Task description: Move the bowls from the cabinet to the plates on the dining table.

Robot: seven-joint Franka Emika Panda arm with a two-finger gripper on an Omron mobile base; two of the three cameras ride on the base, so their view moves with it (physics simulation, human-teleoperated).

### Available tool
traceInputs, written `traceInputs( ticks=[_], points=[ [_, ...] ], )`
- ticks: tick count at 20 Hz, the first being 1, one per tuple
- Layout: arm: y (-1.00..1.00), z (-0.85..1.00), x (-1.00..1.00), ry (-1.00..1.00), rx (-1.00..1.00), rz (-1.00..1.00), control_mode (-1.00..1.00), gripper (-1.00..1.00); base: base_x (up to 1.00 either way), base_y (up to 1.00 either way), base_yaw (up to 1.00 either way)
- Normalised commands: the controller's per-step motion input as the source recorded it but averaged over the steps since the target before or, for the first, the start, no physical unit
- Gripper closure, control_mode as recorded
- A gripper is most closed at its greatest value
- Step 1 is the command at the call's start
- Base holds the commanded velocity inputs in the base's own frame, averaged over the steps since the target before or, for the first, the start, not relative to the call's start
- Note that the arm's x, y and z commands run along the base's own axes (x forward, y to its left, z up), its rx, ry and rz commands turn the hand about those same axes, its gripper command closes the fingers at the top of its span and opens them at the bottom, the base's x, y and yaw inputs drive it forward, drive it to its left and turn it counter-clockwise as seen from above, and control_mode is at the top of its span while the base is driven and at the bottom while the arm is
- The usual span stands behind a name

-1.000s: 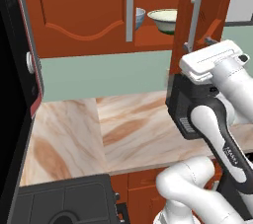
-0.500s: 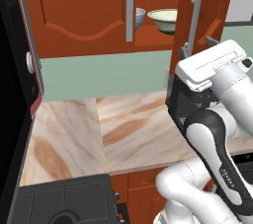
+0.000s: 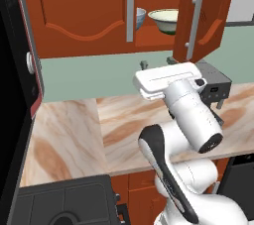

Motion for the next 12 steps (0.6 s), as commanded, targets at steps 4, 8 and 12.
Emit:
traceInputs(
  ticks=[4, 8, 12],
  points=[
    [0.61, -0.53, 0.00, 0.18, 0.25, -0.08, -1.00, -1.00, 0.00, 0.00, 0.00],
    [0.34, -0.41, 0.00, 0.18, 0.19, -0.06, -1.00, -1.00, 0.00, 0.00, 0.00],
    [0.12, -0.27, 0.00, 0.21, 0.18, -0.01, -1.00, -1.00, 0.00, 0.00, 0.00]
  ],
)
